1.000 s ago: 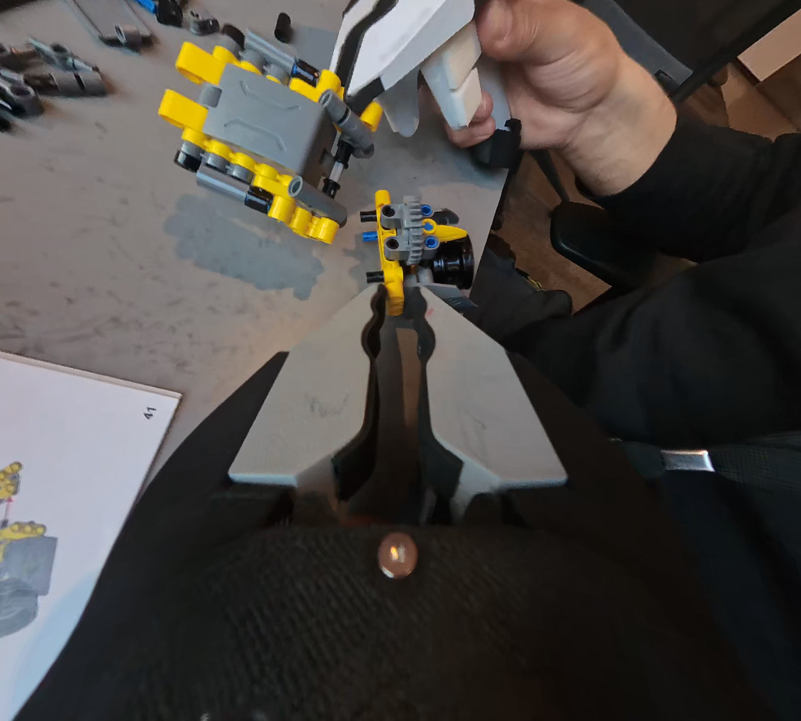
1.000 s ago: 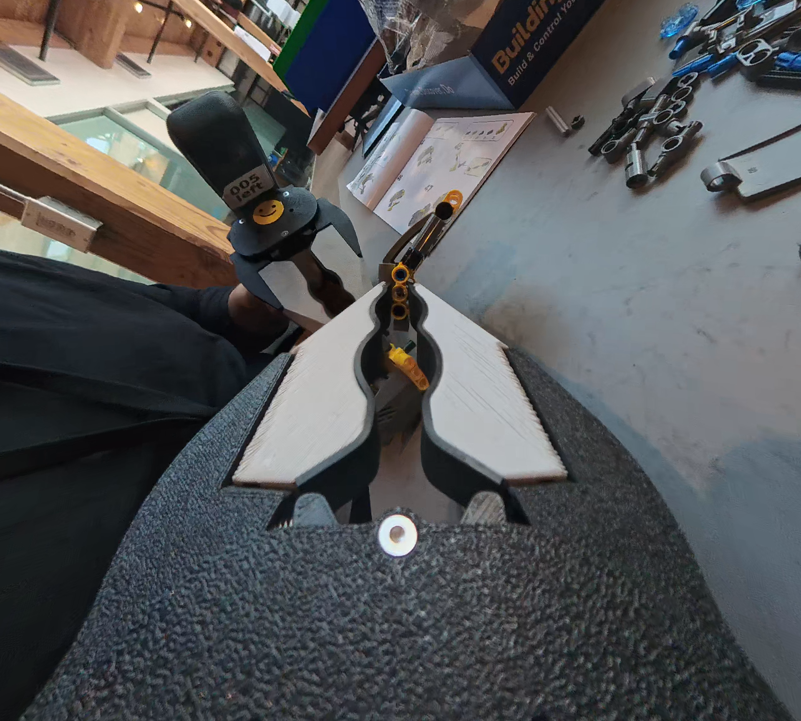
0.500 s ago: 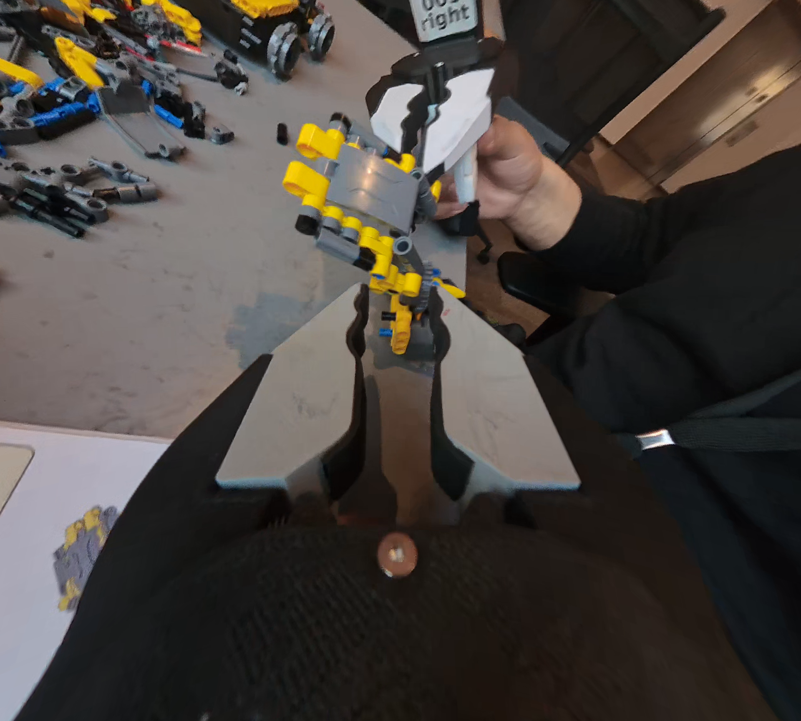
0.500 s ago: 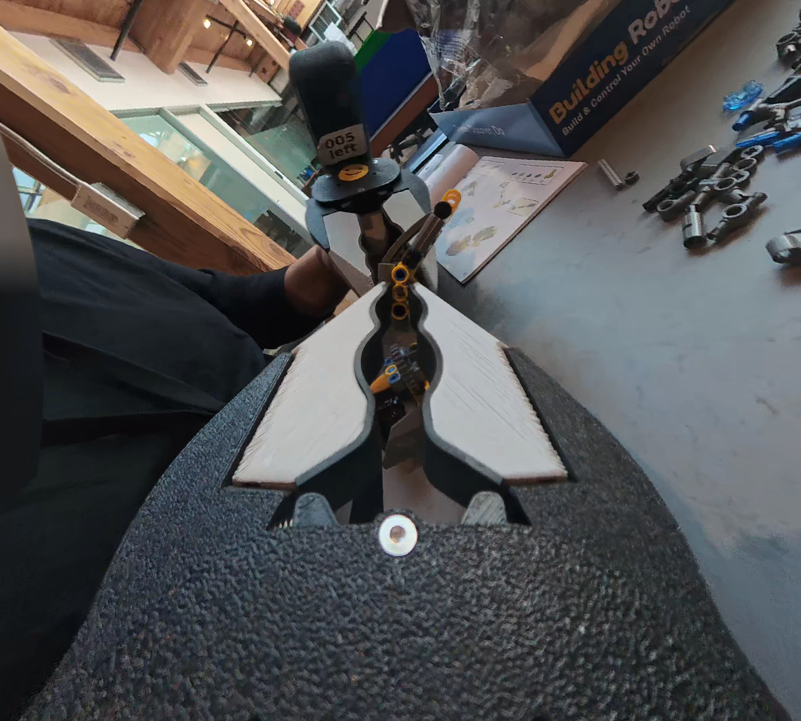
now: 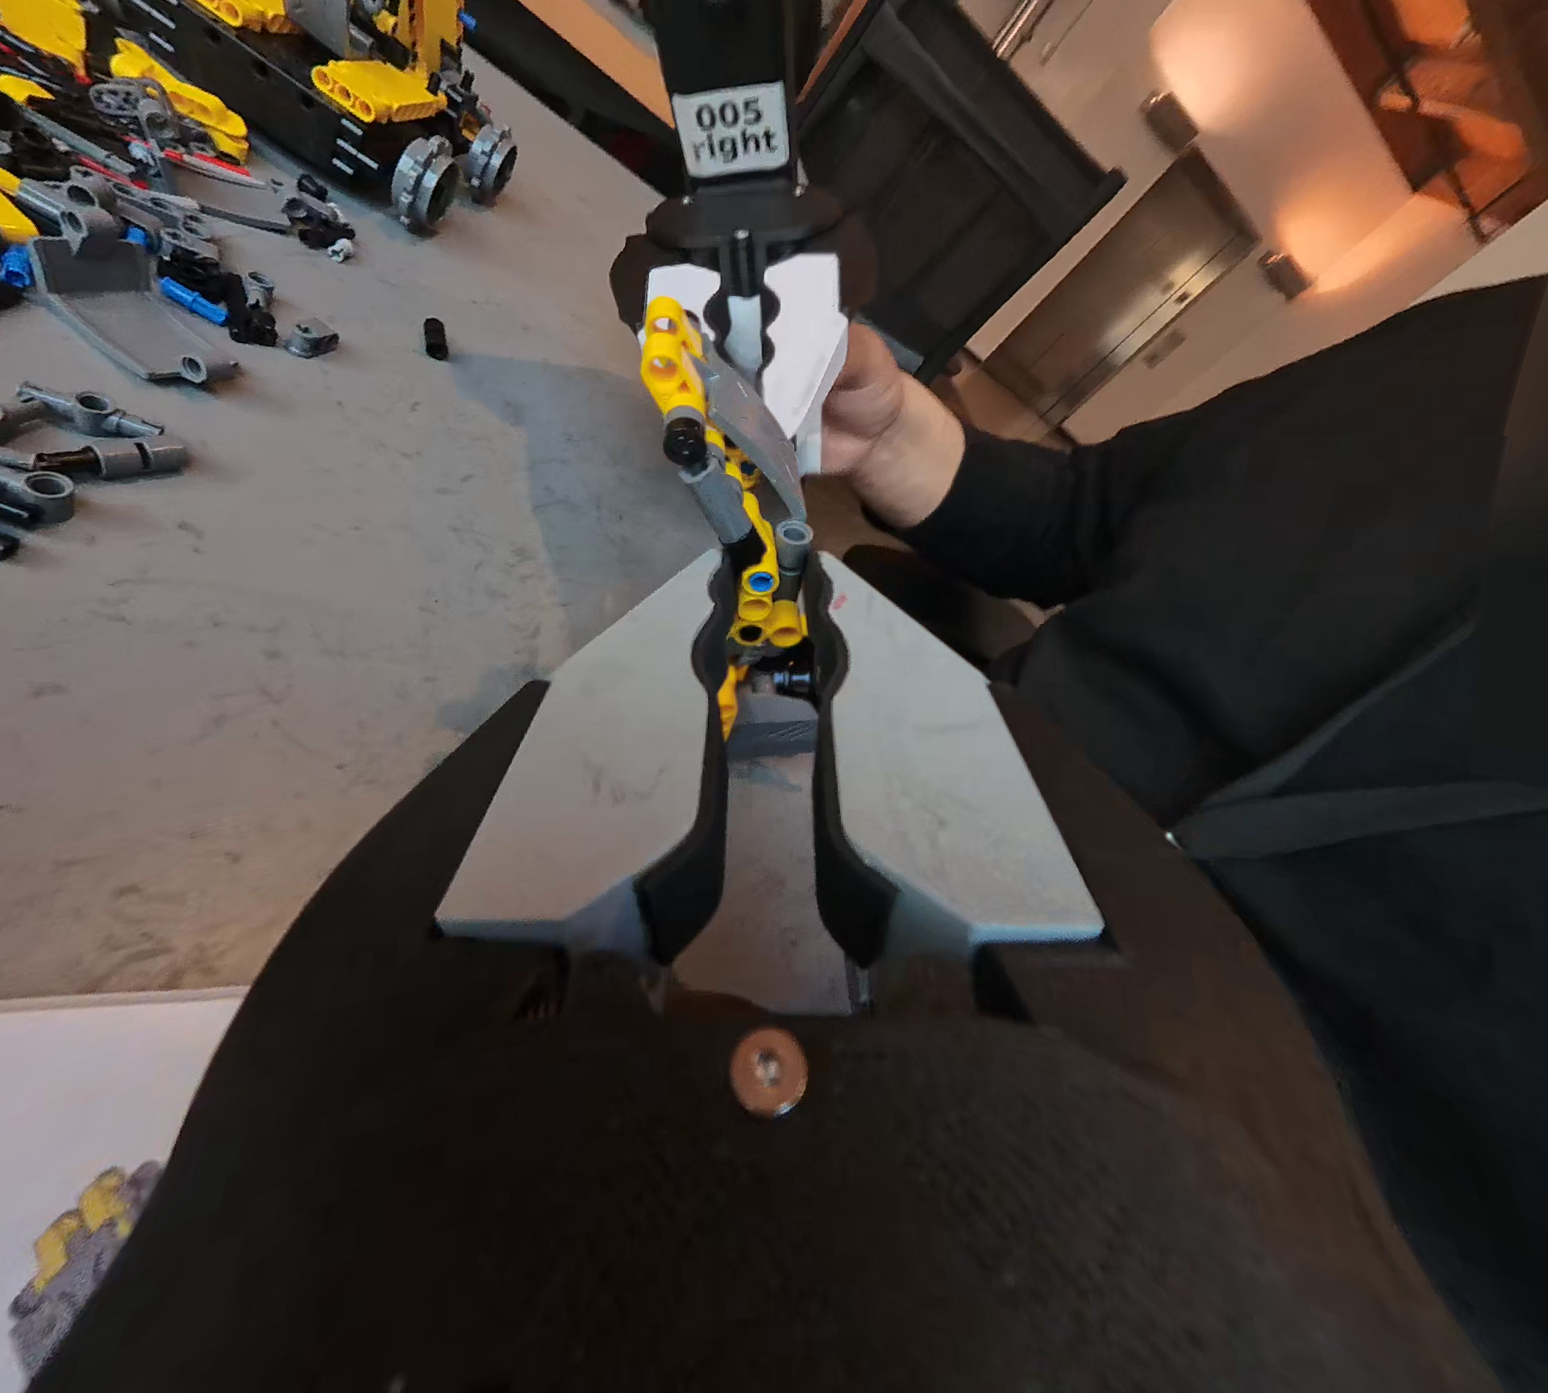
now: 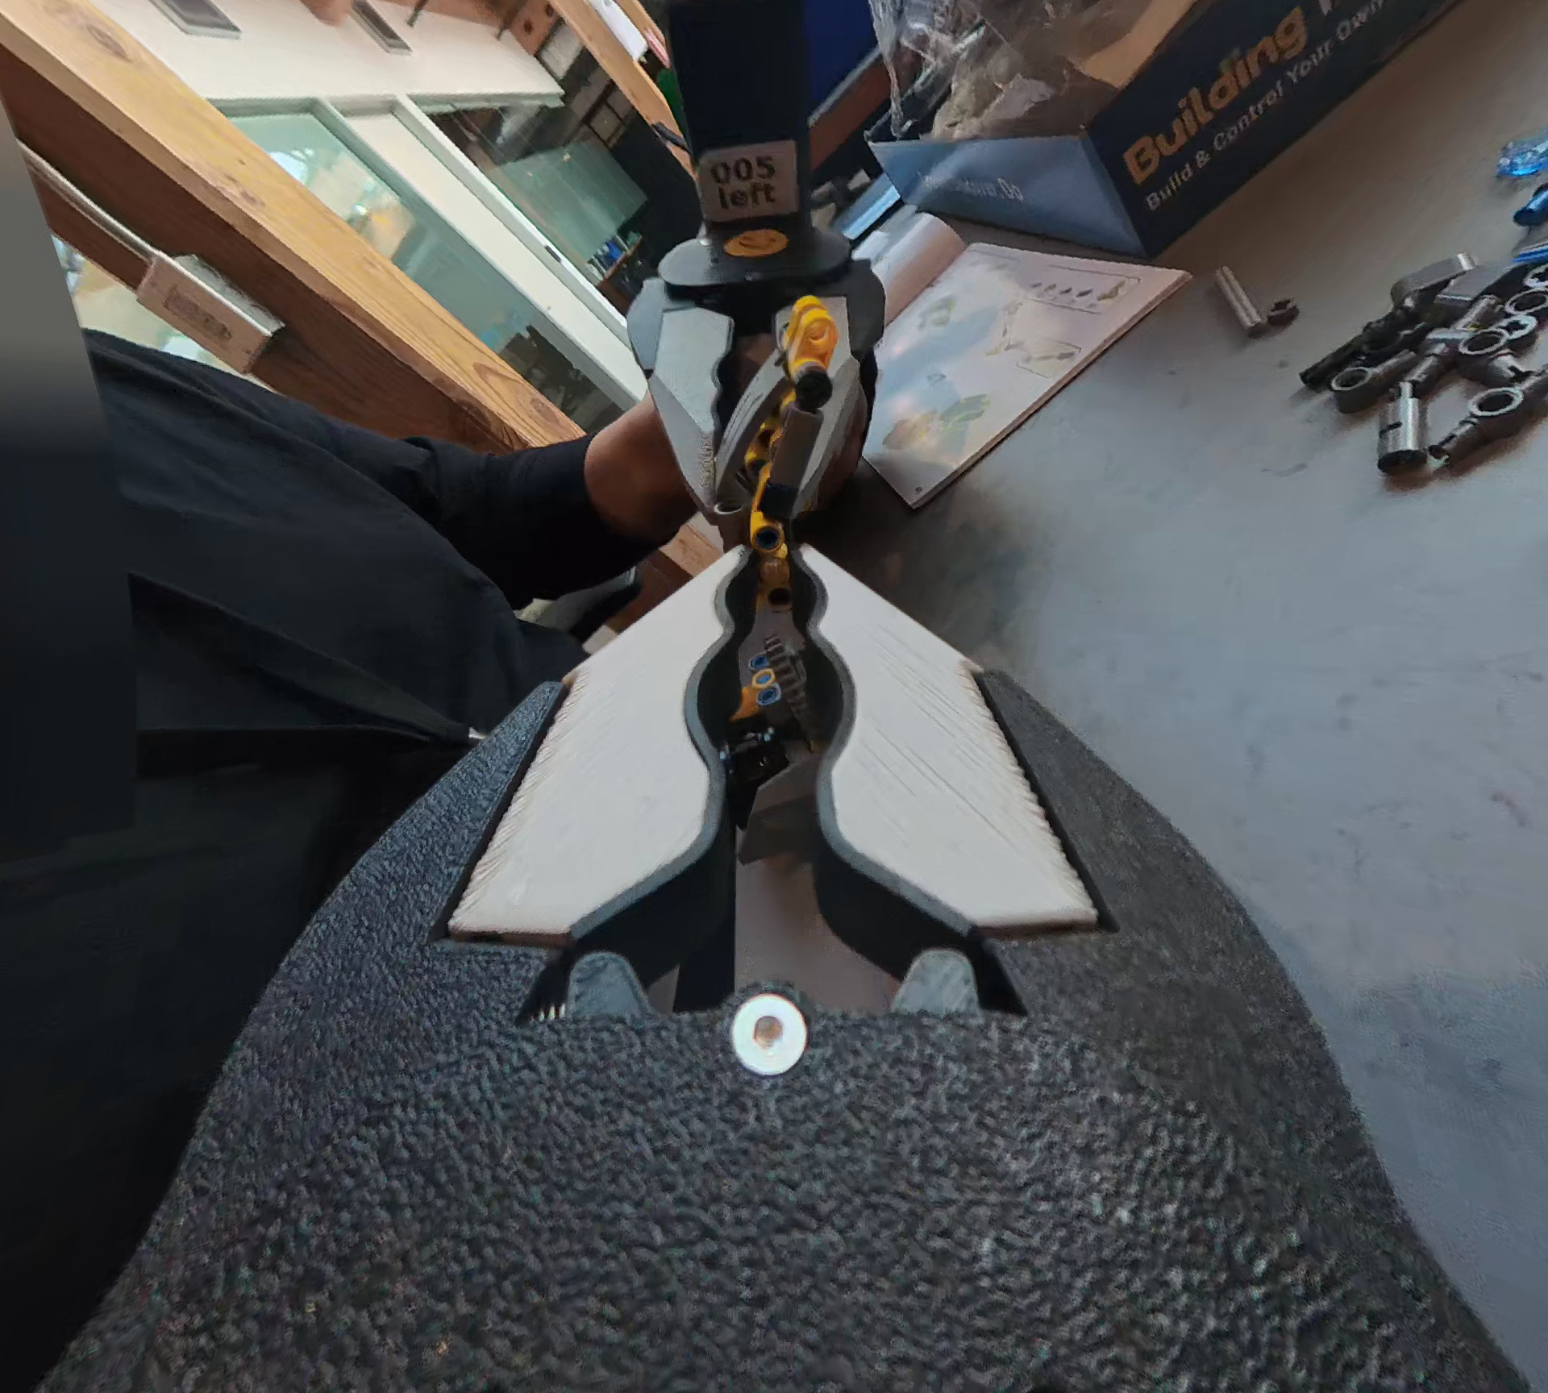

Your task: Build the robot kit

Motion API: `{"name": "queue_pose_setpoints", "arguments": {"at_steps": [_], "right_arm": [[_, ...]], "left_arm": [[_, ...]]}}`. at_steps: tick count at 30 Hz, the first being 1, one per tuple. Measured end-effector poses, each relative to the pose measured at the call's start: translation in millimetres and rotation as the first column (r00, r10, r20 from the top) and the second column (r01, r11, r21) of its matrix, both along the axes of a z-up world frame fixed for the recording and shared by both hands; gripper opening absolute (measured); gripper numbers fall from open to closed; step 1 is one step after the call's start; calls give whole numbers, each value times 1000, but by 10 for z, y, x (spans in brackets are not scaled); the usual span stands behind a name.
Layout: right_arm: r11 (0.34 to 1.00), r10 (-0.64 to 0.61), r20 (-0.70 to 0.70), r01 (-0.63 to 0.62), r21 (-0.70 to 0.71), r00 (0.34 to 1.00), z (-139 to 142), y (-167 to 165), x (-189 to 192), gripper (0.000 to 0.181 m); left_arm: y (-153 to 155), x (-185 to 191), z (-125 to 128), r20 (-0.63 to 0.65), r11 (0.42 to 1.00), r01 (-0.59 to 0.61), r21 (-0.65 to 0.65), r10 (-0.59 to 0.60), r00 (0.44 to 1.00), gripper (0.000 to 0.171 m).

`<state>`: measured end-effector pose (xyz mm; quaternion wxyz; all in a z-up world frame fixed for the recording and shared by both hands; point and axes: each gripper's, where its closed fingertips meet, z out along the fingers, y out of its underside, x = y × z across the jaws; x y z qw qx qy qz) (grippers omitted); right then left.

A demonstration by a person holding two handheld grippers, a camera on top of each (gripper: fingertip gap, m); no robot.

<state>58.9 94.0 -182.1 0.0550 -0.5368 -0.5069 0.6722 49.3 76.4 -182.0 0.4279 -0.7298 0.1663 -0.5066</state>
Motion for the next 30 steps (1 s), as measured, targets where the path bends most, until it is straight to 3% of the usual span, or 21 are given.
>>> {"name": "queue_pose_setpoints", "arguments": {"at_steps": [4, 8, 9, 12, 16, 20, 24, 25, 27, 30], "right_arm": [[991, 22, 76, -32, 133, 997, -116, 12, 26, 14], [952, 45, 134, -83, 294, 990, -247, 79, 85, 48], [940, 55, 154, -103, 326, 986, -300, 96, 116, 49], [915, 117, 207, -186, 357, 971, -395, 24, 193, 44], [874, 85, 230, -183, 450, 970, -475, 53, 167, 29], [946, 47, 136, -88, 313, 990, -199, 184, 90, 39], [968, 104, 30, -108, 228, 994, 19, 126, 34, 44], [970, 119, 24, -121, 212, 993, 30, 104, 18, 41], [971, 166, 5, -165, 171, 986, 67, 27, 18, 18], [980, 158, -31, -153, 125, 987, 137, 39, 22, 11]], "left_arm": [[16, 5, -120, -135, 1000, 0, 13, 2, 991, 12], [59, 25, -180, -194, 1000, -15, 17, 18, 981, 10], [70, 21, -185, -200, 1000, -24, 19, 28, 979, 10], [96, -7, -197, -200, 999, -46, 8, 47, 979, 10], [99, 0, -268, -230, 999, -35, -29, 28, 973, 10], [72, 66, -135, -200, 998, 14, 63, -2, 980, 10], [11, 137, -40, -235, 976, 104, 191, -57, 970, 10], [12, 141, -46, -250, 973, 119, 196, -67, 966, 10], [16, 155, -37, -243, 975, 137, 176, -92, 966, 10], [65, 113, -47, -257, 985, 91, 145, -52, 965, 15]]}}
